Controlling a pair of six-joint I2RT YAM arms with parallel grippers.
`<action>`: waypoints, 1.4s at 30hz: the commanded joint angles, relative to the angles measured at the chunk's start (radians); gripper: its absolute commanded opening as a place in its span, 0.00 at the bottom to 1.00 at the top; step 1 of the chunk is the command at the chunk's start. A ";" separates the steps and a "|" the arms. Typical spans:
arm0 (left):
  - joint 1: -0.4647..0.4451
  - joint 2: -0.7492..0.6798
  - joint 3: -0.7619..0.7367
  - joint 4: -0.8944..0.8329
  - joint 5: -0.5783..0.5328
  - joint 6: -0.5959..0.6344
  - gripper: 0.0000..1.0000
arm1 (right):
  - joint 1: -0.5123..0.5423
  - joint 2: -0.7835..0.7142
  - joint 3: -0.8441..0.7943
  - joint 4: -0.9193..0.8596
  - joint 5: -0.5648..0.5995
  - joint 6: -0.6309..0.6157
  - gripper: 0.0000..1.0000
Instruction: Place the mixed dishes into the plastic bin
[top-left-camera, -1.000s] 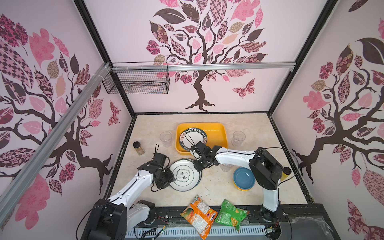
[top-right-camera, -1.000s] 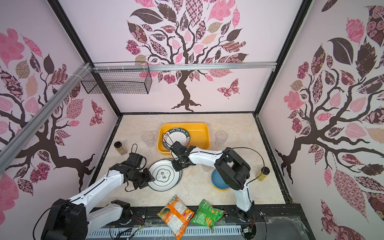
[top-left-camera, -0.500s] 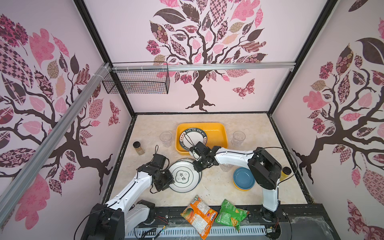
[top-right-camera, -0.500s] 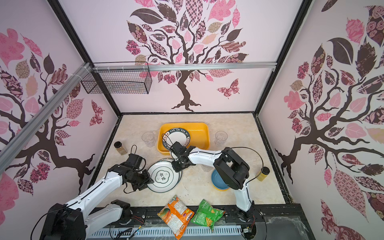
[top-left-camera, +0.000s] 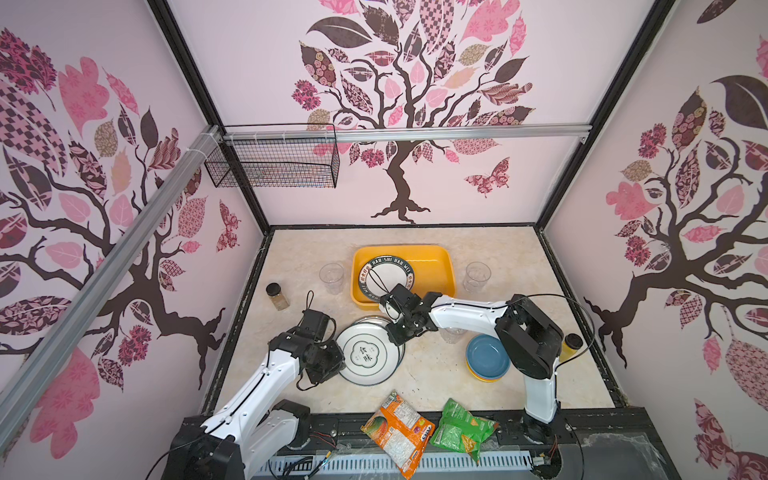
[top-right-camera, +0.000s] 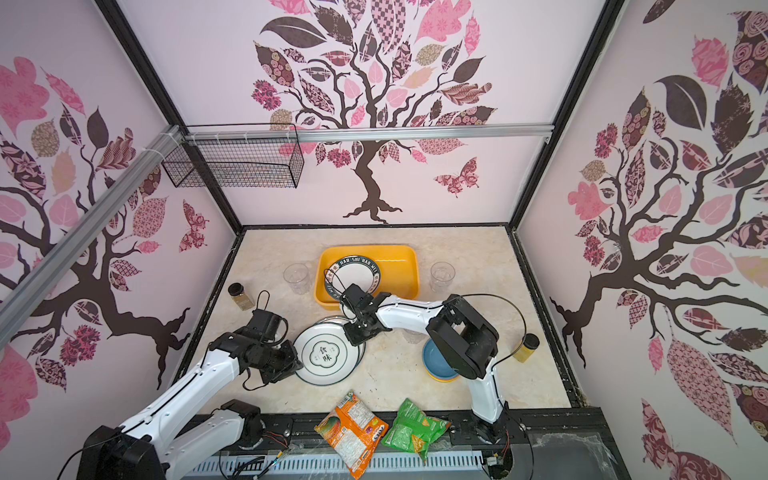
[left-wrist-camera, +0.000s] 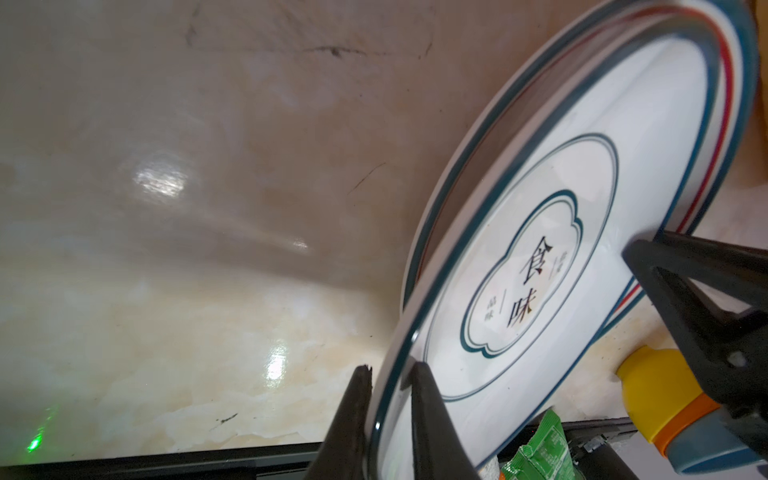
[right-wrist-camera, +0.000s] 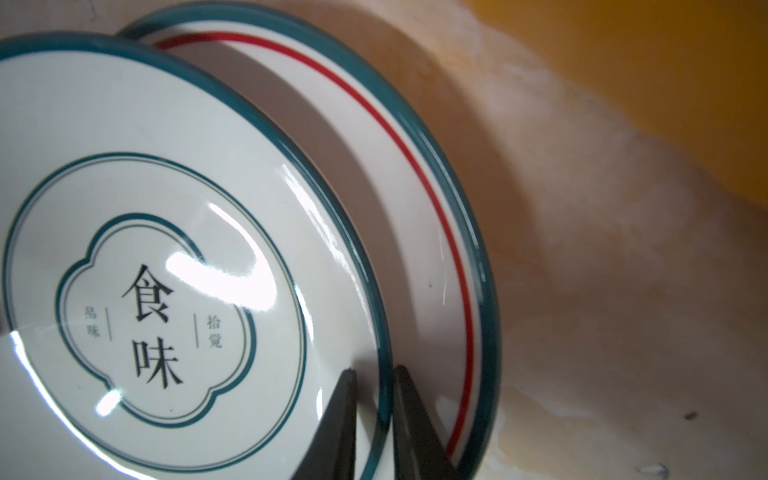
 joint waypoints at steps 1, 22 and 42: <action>-0.006 -0.003 0.034 0.034 -0.012 0.001 0.10 | 0.034 0.031 0.023 0.002 -0.090 -0.019 0.19; 0.061 -0.160 0.093 0.064 0.002 -0.039 0.00 | 0.014 -0.148 -0.012 0.066 0.011 0.046 0.27; 0.096 -0.302 0.099 0.271 0.185 -0.100 0.00 | -0.166 -0.465 -0.220 0.235 -0.129 0.230 0.49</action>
